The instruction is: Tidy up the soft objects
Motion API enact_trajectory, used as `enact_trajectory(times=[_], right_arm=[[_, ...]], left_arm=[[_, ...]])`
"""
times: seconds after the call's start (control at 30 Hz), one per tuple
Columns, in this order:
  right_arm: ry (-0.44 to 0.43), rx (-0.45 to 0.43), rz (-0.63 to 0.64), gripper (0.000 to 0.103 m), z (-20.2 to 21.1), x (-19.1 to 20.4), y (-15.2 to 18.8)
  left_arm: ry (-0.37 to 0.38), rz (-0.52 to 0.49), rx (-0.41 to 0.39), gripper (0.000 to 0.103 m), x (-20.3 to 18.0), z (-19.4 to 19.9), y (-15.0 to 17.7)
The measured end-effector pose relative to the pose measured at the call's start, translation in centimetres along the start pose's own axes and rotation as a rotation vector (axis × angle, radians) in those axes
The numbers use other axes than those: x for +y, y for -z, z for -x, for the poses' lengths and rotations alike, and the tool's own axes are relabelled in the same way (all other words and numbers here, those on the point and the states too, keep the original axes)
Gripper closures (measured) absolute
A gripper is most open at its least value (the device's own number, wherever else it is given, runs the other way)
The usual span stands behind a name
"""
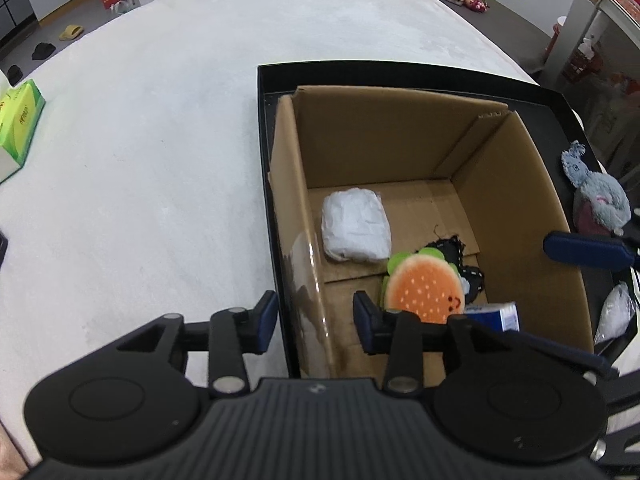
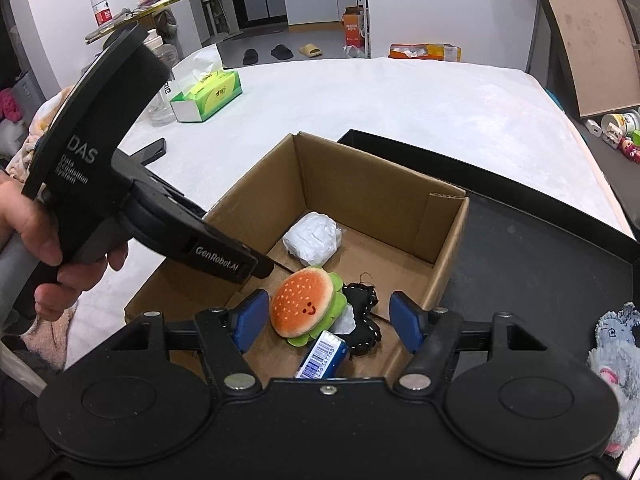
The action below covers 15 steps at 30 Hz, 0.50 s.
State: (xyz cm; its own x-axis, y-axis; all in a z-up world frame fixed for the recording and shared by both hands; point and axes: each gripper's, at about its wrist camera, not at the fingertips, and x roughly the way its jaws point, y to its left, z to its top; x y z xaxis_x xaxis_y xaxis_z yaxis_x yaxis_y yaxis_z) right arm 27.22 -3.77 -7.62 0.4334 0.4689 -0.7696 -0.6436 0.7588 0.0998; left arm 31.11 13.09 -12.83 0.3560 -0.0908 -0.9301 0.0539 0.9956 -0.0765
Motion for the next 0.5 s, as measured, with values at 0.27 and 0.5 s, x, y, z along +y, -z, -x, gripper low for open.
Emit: enact_trajectory(times=[0.27,0.5], right_arm=[[-0.001,-0.001,0.001,0.037,0.2,0.1,0.2],[-0.001,-0.002,0.001,0.037,0.5,0.2,0.2]], left_arm=[[0.038,-0.006,-0.008,0.063,0.5,0.5,1.0],[0.038,-0.012,-0.020,0.068,0.5,0.7,1.8]])
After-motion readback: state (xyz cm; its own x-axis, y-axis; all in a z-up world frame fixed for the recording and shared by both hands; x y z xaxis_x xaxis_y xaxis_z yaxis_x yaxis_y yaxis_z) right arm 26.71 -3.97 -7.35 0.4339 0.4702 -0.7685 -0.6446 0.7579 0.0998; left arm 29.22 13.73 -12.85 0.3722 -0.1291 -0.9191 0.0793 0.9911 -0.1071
